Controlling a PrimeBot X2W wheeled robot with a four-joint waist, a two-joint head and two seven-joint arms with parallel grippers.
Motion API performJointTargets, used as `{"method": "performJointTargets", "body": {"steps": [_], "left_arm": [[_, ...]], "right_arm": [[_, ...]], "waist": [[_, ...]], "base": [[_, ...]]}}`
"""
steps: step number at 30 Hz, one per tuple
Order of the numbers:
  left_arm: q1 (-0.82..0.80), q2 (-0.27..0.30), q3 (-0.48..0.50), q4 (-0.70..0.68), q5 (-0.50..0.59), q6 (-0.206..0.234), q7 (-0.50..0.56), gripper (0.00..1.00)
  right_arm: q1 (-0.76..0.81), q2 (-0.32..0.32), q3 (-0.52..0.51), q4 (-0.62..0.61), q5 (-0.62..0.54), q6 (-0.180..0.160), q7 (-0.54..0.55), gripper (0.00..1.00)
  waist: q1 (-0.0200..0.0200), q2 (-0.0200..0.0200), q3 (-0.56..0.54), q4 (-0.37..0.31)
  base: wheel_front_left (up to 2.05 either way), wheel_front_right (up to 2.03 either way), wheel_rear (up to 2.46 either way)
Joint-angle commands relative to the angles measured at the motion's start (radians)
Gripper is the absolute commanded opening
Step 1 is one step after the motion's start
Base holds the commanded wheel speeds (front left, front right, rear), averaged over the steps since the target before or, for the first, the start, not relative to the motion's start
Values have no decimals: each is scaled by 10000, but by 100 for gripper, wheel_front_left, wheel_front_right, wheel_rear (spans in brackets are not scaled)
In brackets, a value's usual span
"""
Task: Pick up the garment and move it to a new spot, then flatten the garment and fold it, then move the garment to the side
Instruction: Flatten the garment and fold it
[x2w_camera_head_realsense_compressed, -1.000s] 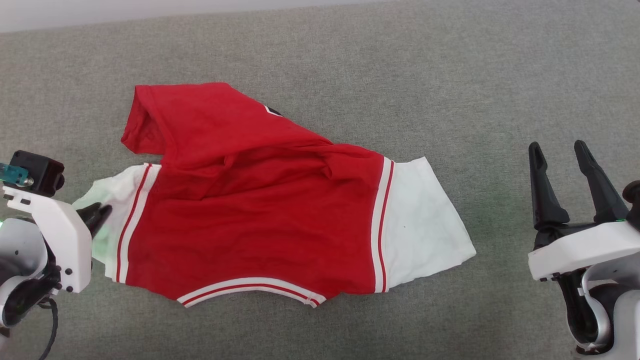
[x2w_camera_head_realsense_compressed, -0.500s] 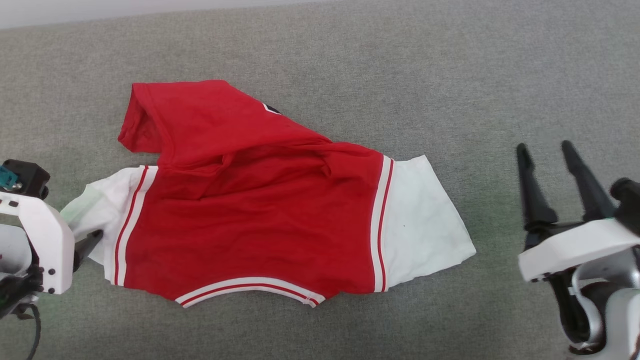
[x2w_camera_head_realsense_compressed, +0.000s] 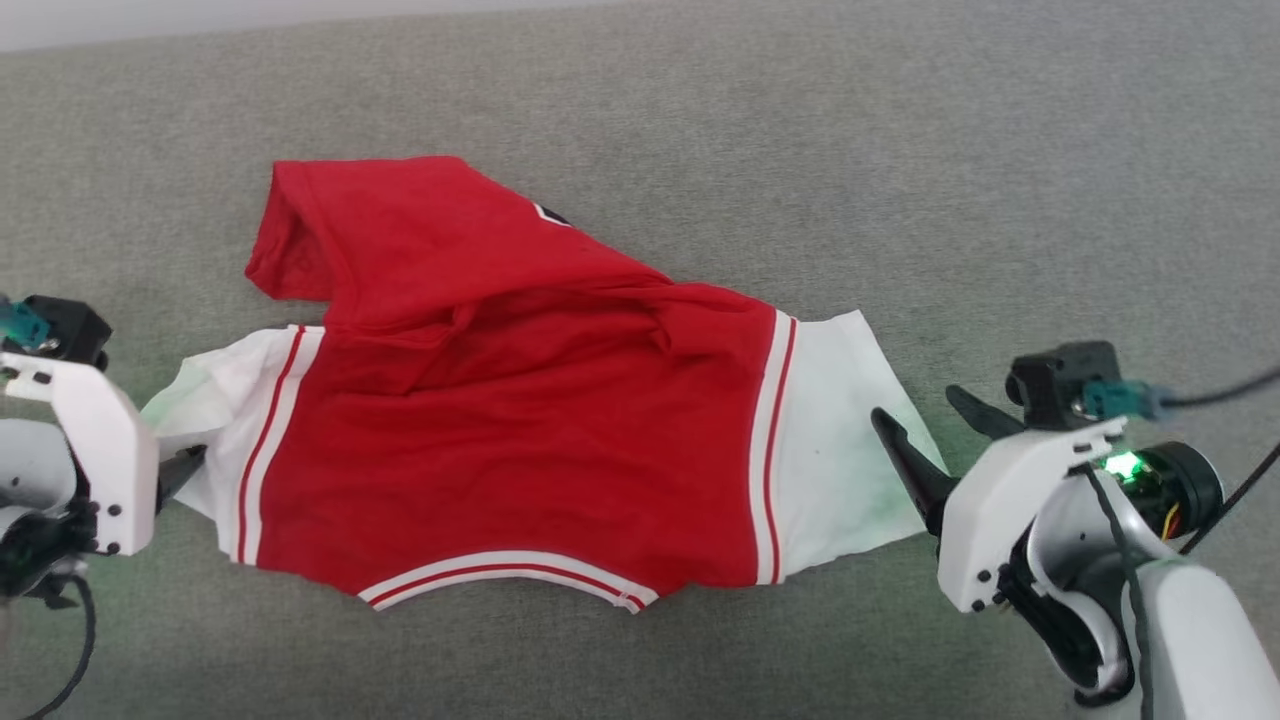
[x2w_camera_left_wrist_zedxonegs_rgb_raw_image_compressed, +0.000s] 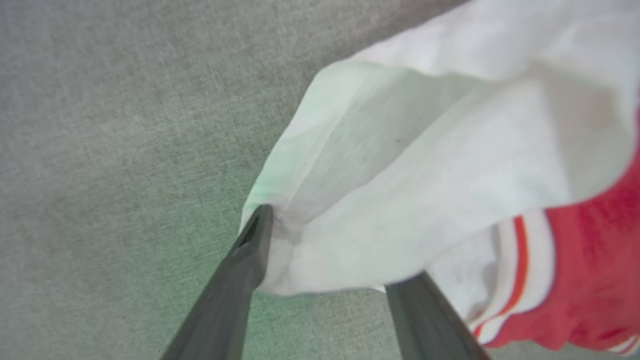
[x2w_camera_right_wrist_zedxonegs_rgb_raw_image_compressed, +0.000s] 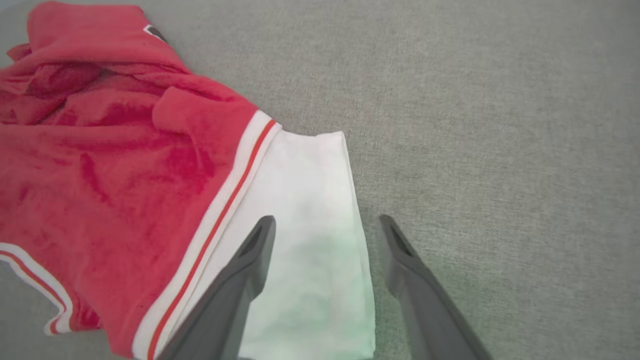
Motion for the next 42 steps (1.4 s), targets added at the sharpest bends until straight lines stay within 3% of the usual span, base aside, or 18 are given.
{"method": "performJointTargets", "body": {"steps": [1, 12, 21, 22, 23, 30, 42], "left_arm": [[21, -125, -184, 140, 67, -53, 102, 0], [-645, -369, -1656, 89, -483, -57, -196, 0], [-1080, -378, -2522, 332, -1007, -58, -664, 0], [-1162, -386, -2621, 354, -1055, -59, -704, 0], [-1225, -392, -2708, 379, -1111, -59, -747, 0], [-1718, -199, -3032, 449, -1404, -59, -986, 0], [-3076, 572, -3087, -115, -2063, -57, -308, 0]], "right_arm": [[-124, -107, 65, 69, 37, -4, 195, 100], [-729, -962, 144, 601, 526, -5, 3100, 100], [-540, -949, 658, 1855, 1228, -2, 4685, 100], [-581, -980, 861, 1968, 1347, -1, 4731, 18], [-607, -1020, 1049, 2125, 1526, 2, 4830, 0], [-1285, -980, 1055, 2158, 2779, 10, 4449, 0], [-2806, -1075, -247, 1181, 3928, -4, 4297, 0]], "waist": [[0, 0, 28, 64], [0, 0, 358, 639], [0, 0, 514, 847], [0, 0, 516, 870], [0, 0, 513, 893], [0, 0, 332, 985], [0, 0, -627, 988]], "base": [[0, 0, 0], [0, 0, 0], [0, 0, 0], [0, 0, 0], [0, 0, 0], [0, 0, 0], [0, 0, 0]]}}
